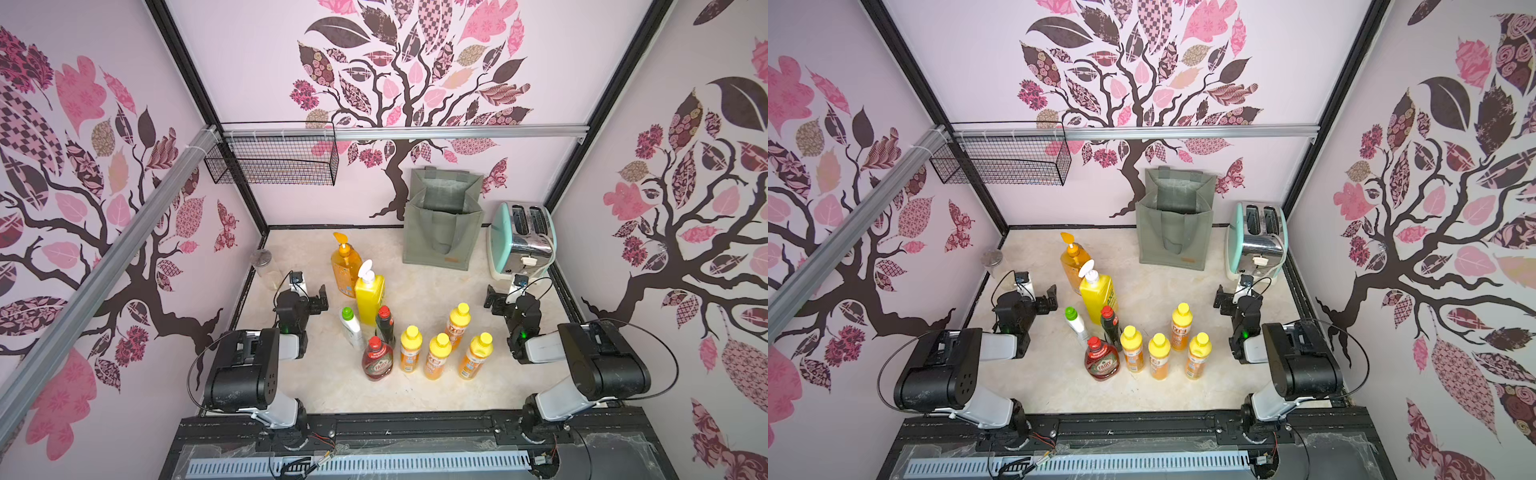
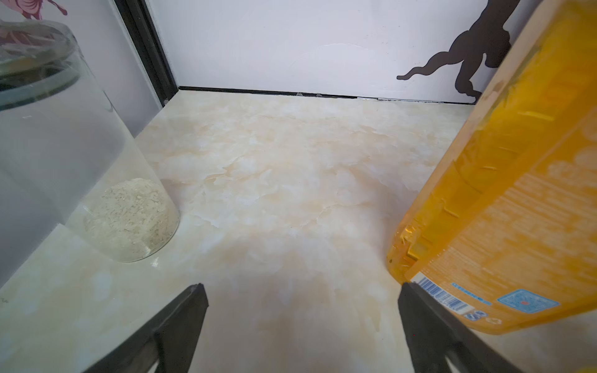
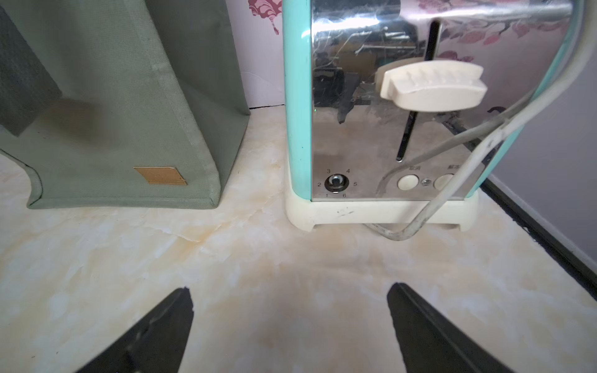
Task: Pack dish soap into the shopping bag
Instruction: Move the shopping bag to the center of the board.
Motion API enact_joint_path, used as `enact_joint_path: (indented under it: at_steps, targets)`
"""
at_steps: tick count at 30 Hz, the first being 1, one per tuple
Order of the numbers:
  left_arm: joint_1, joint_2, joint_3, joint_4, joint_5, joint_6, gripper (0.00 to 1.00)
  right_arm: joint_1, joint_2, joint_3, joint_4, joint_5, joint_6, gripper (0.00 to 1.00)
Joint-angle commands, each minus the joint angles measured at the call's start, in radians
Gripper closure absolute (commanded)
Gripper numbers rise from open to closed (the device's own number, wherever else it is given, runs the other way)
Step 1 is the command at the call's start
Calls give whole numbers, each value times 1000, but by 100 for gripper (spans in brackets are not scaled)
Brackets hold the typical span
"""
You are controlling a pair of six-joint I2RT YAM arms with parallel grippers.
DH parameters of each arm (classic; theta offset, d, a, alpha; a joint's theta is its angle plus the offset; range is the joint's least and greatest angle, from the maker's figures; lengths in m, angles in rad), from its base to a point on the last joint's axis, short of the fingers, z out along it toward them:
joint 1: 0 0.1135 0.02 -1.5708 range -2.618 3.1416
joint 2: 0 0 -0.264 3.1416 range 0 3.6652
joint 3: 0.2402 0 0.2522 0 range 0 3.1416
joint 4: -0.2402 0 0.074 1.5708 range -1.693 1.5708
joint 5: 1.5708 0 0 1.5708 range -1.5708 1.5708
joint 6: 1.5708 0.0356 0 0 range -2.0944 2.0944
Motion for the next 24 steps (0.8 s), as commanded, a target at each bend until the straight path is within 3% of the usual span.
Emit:
enact_joint_path:
  at_steps: [1,13,14,16,19,21,23,24]
  targets:
    - [2,6,7,11,10,1,2,5,-13,13,5,12,-2,0]
    - [-6,-1,-6,42,7,15,2,5,-25,-16,54,6,-1,0]
    - [-20,-23,-31,94,-13,19,2,5,-40,-46,100,12,-2,0]
    - [-74,-162,-67,19,-134,46,2,5,-92,-76,113,53,12,0]
    - [-152,-397,15,-390,-300,55,2,4,-209,-29,-77,76,23,0]
    - [-164,-462,32,-433,-361,-73,2,4,-294,11,-203,76,28,0]
    - [-168,-497,28,-381,-339,-67,2,5,-378,50,-336,118,76,0]
    - [-171,-539,69,-447,-349,-59,2,4,-432,85,-441,156,135,0]
